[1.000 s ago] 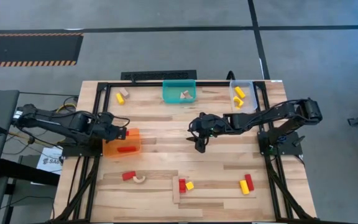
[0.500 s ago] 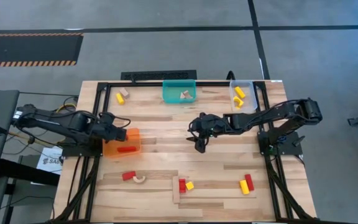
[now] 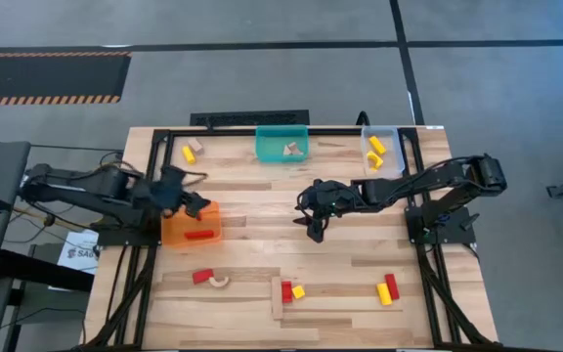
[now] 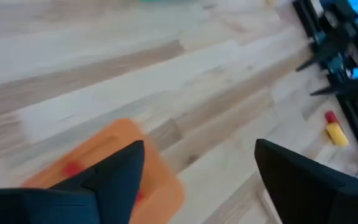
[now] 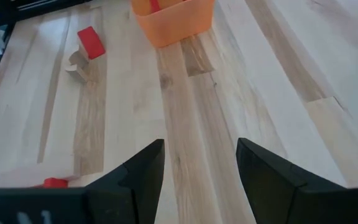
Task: Sort & place blocks by color
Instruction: Put the yellow block into the transparent white bin
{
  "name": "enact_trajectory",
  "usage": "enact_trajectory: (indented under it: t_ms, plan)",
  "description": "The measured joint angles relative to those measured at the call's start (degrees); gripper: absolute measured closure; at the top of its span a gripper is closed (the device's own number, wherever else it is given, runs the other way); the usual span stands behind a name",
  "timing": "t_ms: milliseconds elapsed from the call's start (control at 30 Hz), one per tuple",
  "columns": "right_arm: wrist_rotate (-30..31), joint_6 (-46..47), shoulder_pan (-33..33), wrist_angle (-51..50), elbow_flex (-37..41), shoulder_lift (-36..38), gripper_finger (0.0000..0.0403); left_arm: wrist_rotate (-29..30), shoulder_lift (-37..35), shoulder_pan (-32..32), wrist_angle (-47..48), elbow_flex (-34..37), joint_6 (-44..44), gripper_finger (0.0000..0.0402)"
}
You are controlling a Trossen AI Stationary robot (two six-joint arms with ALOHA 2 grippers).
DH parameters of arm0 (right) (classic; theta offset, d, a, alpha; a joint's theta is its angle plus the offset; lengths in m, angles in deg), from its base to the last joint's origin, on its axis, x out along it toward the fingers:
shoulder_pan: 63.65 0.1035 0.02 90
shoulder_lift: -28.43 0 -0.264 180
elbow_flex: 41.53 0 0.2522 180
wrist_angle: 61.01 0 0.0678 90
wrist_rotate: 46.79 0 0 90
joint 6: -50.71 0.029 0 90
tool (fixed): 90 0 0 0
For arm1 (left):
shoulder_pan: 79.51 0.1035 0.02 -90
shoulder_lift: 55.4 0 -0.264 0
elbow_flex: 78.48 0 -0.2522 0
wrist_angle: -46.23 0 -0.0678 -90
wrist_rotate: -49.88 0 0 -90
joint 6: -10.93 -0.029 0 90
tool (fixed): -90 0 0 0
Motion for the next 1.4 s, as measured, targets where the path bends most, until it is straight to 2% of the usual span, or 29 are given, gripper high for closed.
enact_trajectory:
  t_ms: [100,167,267,300,333,533,733,867,1000,1067,1167,1267,1400]
  plan:
    - [0.0,0.0,0.0,0.0,0.0,0.0,0.0186,-1.0,5.1,1.3,0.1,2.1,-0.2,0.0176]
    - [0.0,0.3,0.0,0.0,0.0,0.0,0.0186,-2.3,7.6,2.6,0.9,3.2,-0.1,0.0234]
    - [0.0,1.8,0.0,0.0,0.0,0.0,0.0186,-5.1,10.5,4.1,0.8,5.3,-2.0,0.0344]
    - [0.0,2.1,0.0,-0.1,0.0,0.0,0.0186,-5.2,11.3,4.4,0.8,5.7,-2.5,0.0372]
    - [0.0,2.5,0.0,-0.2,0.0,0.0,0.0186,-4.8,12.1,4.4,0.9,6.0,-2.6,0.0384]
    - [0.0,3.2,0.3,-0.4,0.0,0.0,0.0189,-3.4,14.8,6.6,2.0,7.3,-4.5,0.0399]
    - [0.0,3.2,0.5,-0.4,0.0,0.0,0.0189,-6.3,16.5,9.0,1.9,9.9,-6.2,0.0401]
    - [0.1,3.1,0.3,-0.4,0.0,0.0,0.0189,-7.8,16.6,10.3,10.3,9.3,-6.2,0.0401]
    - [0.1,2.9,0.1,-0.4,0.0,0.0,0.0189,-5.2,16.6,10.4,19.5,6.0,-5.3,0.0401]
    - [0.1,2.8,-0.1,-0.4,0.0,-0.1,0.0189,-4.8,16.6,10.4,20.1,4.6,-5.8,0.0401]
    - [0.1,3.0,-0.4,-0.5,0.0,-0.2,0.0189,-4.8,16.3,10.3,16.2,2.8,-9.5,0.0401]
    - [-1.7,5.4,-0.2,-1.7,0.0,0.0,0.0189,-6.3,16.2,9.2,5.1,2.0,-16.0,0.0401]
    - [-11.8,13.5,1.6,-5.1,0.0,0.3,0.0189,-11.3,16.7,6.4,-15.9,2.4,-28.9,0.0401]
